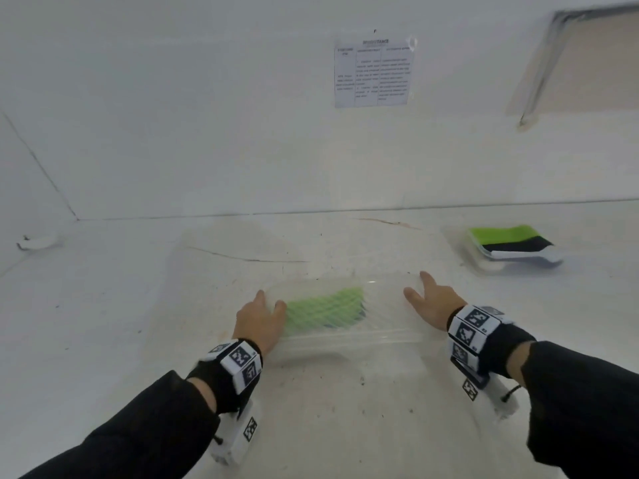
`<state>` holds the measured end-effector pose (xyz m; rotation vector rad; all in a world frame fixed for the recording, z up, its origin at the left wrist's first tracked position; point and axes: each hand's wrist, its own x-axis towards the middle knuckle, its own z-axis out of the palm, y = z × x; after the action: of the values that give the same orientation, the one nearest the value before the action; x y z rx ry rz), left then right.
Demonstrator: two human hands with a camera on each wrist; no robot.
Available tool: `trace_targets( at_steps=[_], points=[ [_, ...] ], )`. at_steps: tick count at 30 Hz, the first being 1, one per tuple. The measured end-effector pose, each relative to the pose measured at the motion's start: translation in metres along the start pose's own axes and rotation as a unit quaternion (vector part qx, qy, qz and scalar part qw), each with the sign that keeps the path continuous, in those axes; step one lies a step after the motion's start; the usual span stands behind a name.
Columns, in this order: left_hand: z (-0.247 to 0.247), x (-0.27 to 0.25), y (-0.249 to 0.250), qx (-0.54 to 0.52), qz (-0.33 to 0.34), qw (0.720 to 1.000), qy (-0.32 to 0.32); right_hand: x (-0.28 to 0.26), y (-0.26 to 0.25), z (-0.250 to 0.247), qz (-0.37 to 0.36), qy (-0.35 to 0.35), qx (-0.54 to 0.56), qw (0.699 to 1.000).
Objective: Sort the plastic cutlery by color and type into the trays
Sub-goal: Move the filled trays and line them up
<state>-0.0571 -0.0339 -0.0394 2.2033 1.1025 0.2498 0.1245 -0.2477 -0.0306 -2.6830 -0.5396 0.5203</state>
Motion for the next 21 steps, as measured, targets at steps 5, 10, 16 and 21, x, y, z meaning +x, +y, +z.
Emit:
trace_targets(
  at_steps=[5, 10, 16, 21],
  points=[
    [0.003, -0.009, 0.009, -0.064, -0.015, 0.998, -0.006, -0.002, -0.004, -0.004, 0.031, -0.042, 0.026, 0.998],
    [0.001, 0.036, 0.035, -0.076, 0.000, 0.997, 0.007, 0.036, -0.021, -0.027, 0.037, 0.013, 0.095, 0.995],
    [0.005, 0.138, 0.080, -0.034, 0.010, 0.999, 0.020, 0.120, -0.041, -0.056, 0.041, 0.059, 0.155, 0.985],
    [0.014, 0.204, 0.107, -0.015, 0.007, 1.000, 0.013, 0.184, -0.047, -0.066, 0.038, 0.066, 0.131, 0.988]
  ],
)
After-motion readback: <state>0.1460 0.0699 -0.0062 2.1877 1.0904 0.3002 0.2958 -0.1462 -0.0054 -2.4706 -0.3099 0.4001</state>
